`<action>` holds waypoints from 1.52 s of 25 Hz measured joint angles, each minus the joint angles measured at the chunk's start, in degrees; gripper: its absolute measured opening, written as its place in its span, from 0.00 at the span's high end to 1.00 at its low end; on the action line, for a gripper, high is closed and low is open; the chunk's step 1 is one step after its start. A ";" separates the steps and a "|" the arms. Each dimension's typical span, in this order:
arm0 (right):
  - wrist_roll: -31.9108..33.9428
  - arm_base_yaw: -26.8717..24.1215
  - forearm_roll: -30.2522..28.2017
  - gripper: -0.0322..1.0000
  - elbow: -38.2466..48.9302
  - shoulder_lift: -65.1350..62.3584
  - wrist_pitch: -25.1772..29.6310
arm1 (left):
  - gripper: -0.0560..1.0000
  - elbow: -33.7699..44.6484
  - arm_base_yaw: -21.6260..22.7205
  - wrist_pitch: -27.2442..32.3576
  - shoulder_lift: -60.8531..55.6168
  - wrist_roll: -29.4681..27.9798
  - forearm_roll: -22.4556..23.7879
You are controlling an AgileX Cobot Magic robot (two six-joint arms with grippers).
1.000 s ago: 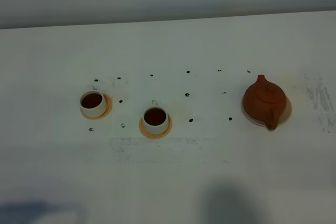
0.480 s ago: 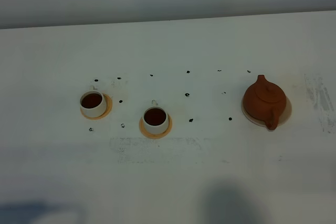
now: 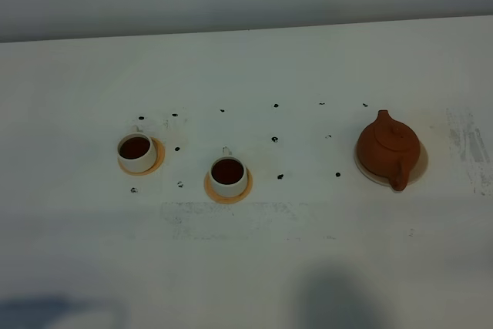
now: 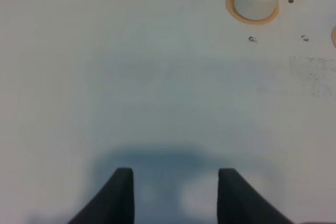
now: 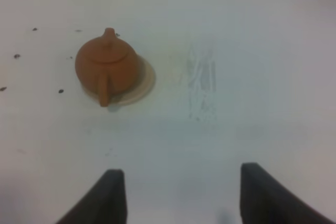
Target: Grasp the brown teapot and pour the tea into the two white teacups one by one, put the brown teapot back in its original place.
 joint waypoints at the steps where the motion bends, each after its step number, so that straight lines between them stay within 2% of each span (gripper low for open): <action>1: -0.02 -0.08 0.05 0.50 0.00 0.00 0.00 | 0.59 0.00 0.00 0.00 0.00 0.00 0.00; 38: -0.04 -0.08 2.68 0.50 0.00 0.00 -0.04 | 0.59 0.00 0.00 0.00 0.00 0.00 0.00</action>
